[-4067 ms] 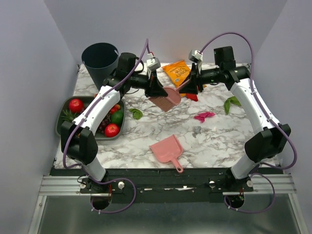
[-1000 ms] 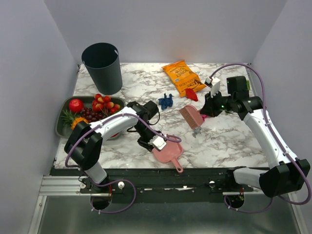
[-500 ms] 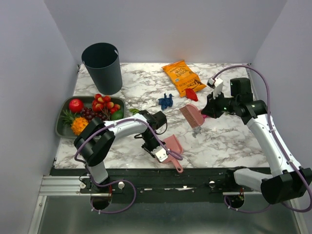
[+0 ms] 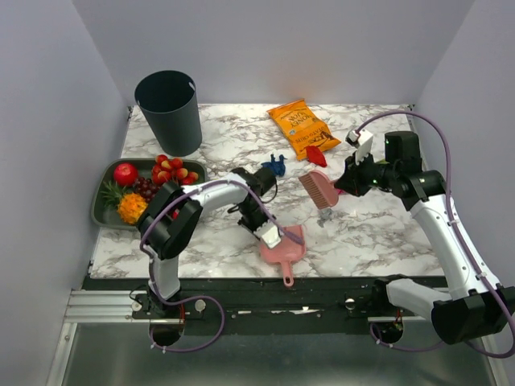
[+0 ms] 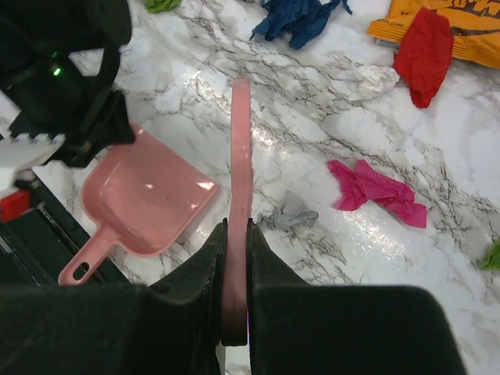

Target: Sweep away the paper scraps from the table

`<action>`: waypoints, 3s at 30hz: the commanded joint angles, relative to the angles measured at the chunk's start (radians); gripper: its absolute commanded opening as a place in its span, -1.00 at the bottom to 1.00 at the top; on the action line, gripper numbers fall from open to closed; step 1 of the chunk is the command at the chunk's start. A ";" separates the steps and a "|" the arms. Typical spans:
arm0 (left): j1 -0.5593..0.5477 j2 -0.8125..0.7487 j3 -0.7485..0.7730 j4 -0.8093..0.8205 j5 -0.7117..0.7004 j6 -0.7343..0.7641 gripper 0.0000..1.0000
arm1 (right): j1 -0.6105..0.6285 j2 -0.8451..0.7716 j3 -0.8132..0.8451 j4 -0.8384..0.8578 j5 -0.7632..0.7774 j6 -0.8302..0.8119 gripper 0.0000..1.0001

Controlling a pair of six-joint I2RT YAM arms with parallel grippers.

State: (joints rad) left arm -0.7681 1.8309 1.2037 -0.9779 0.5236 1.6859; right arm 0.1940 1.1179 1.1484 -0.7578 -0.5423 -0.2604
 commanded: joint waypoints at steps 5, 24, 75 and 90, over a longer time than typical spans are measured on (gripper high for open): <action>0.184 0.142 0.339 0.108 -0.045 -0.271 -0.22 | -0.018 0.013 0.011 0.046 0.008 0.018 -0.99; 0.158 -0.067 0.134 0.140 -0.083 -1.644 0.21 | -0.019 0.121 0.051 0.097 0.056 0.024 -0.99; 0.176 0.343 0.579 -0.059 -0.174 -1.478 -0.89 | -0.022 0.118 0.077 0.086 0.091 -0.072 -0.99; 0.222 0.199 0.418 0.011 0.004 -1.474 0.00 | -0.024 0.189 0.114 0.095 0.093 -0.094 -0.99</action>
State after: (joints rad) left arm -0.5301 2.0697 1.6905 -1.0222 0.4484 0.2806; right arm 0.1749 1.2598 1.2167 -0.6823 -0.4530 -0.3428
